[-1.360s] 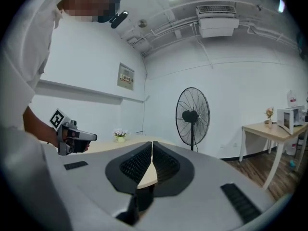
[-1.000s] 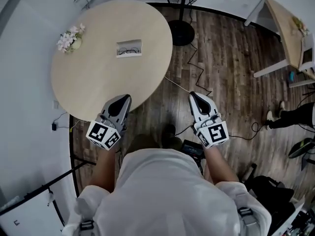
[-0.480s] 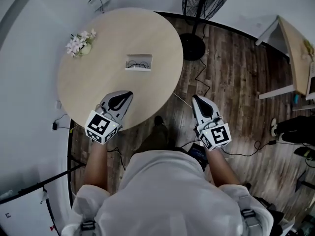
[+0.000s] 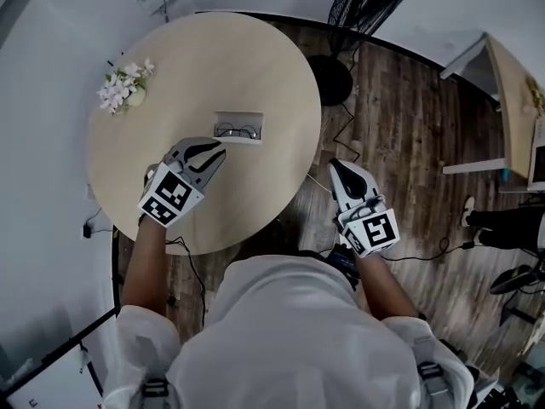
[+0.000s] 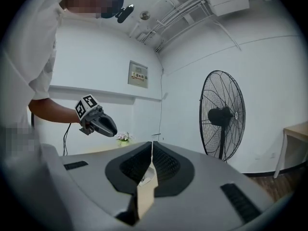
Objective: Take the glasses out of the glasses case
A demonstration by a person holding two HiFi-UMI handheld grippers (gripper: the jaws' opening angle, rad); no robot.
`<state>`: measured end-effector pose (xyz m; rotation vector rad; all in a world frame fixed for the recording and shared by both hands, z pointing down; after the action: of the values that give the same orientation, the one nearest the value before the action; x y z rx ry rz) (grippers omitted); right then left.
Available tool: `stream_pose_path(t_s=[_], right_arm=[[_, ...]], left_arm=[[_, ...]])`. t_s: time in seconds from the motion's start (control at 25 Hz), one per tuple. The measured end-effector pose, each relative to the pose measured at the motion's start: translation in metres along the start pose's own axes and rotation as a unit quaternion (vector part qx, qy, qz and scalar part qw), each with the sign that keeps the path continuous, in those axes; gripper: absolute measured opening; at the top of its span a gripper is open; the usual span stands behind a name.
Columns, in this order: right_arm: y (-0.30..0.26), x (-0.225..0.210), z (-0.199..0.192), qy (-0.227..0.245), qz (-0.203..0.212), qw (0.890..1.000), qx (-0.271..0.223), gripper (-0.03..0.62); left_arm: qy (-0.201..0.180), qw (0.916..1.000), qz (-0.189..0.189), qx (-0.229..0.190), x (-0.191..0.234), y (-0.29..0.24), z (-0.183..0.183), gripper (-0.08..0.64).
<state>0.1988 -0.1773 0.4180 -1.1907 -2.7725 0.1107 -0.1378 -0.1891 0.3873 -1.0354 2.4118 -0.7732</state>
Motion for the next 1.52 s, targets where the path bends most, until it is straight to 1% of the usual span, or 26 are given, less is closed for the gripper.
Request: stream_pose_path(t_s=[0.12, 0.28, 0.4, 0.56, 0.72, 0.84, 0.92, 1.04, 1.12, 1.28, 1.36, 1.44, 1.52], right_arm=[[-0.023, -0.007, -0.003, 0.005, -0.006, 1.0, 0.001, 0.025], [-0.045, -0.019, -0.014, 0.001, -0.022, 1.0, 0.006, 0.025], [-0.06, -0.029, -0.022, -0.005, -0.026, 1.0, 0.01, 0.025], [-0.075, -0.039, -0.043, -0.017, -0.016, 0.999, 0.023, 0.025], [-0.099, -0.047, -0.065, -0.009, 0.016, 0.999, 0.042, 0.025], [-0.118, -0.057, -0.079, -0.018, 0.032, 0.998, 0.049, 0.025], [-0.127, -0.063, -0.086, -0.027, 0.036, 0.997, 0.056, 0.025], [-0.138, -0.075, -0.092, -0.032, 0.039, 0.997, 0.063, 0.025], [-0.14, -0.08, -0.094, -0.037, 0.04, 0.996, 0.068, 0.025], [-0.142, -0.085, -0.102, -0.042, 0.041, 0.995, 0.075, 0.025], [-0.142, -0.085, -0.107, -0.048, 0.041, 0.995, 0.083, 0.025], [-0.142, -0.085, -0.11, -0.065, 0.038, 0.992, 0.101, 0.025], [-0.142, -0.086, -0.113, -0.069, 0.036, 0.991, 0.104, 0.025]], left_arm=[[-0.021, 0.9989, -0.025, 0.034, 0.027, -0.025, -0.008, 0.095], [-0.052, 0.994, -0.059, 0.076, 0.048, -0.065, -0.019, 0.114], [-0.074, 0.987, -0.084, 0.116, 0.058, -0.095, -0.029, 0.122], [-0.102, 0.974, -0.109, 0.171, 0.064, -0.136, -0.054, 0.128], [-0.099, 0.9659, -0.125, 0.204, 0.073, -0.171, -0.073, 0.132], [-0.104, 0.9585, -0.141, 0.225, 0.075, -0.194, -0.085, 0.132], [-0.106, 0.9506, -0.156, 0.246, 0.076, -0.207, -0.093, 0.131], [-0.091, 0.9375, -0.183, 0.281, 0.082, -0.223, -0.106, 0.132], [-0.082, 0.9334, -0.194, 0.29, 0.084, -0.23, -0.108, 0.132], [-0.093, 0.9282, -0.199, 0.3, 0.086, -0.239, -0.11, 0.129], [-0.096, 0.9232, -0.21, 0.307, 0.088, -0.244, -0.111, 0.129], [-0.101, 0.9175, -0.224, 0.313, 0.086, -0.248, -0.111, 0.129], [-0.114, 0.9103, -0.233, 0.323, 0.081, -0.252, -0.113, 0.129]])
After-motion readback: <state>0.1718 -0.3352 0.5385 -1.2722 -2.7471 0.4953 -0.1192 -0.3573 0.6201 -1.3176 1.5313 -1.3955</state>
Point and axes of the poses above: the fingertips, and each gripper's own axes: y backward along the fingers, x to its left, z out of its top, the point moved 9 cm from there along y, backward along the fingers, and after that the axes turned 7 degrees about y, right-handed, at the moved point
